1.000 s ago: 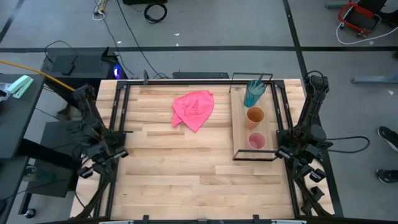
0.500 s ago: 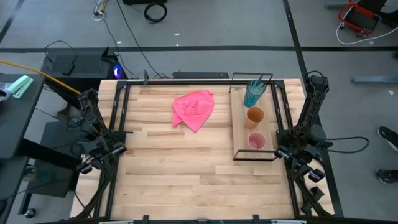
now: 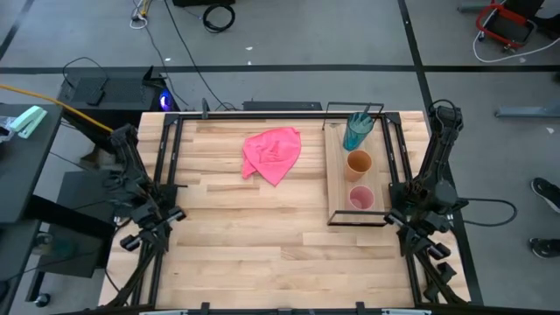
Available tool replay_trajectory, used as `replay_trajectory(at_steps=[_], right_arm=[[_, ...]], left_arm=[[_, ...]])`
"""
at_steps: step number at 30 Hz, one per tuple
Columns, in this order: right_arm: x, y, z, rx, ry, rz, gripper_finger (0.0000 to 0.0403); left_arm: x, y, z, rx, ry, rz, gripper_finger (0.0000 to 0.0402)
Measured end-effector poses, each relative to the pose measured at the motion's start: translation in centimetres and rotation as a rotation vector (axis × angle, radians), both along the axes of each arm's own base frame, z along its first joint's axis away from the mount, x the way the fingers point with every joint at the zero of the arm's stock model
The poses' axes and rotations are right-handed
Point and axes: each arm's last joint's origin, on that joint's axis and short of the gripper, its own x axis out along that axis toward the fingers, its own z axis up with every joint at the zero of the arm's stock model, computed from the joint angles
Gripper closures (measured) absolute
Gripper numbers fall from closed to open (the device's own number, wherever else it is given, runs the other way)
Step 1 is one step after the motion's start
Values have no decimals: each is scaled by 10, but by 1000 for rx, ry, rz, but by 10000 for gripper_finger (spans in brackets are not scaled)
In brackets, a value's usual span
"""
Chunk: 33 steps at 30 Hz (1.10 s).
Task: Stack small to large cups/mugs on shelf
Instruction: Return to Home Position
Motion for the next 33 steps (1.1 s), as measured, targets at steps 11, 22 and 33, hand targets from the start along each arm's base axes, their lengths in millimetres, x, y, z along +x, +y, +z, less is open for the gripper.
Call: replay_trajectory(at_steps=[11,22,33], right_arm=[[1,1,-7,-72,29,-5,346],[-3,-8,6,26,-53,-18,346],[-8,-23,13,90,-75,-19,346]], left_arm=[[0,0,0,-19,22,-7,362],[0,0,-1,-7,24,-6,366],[0,-1,-3,10,32,-6,359]])
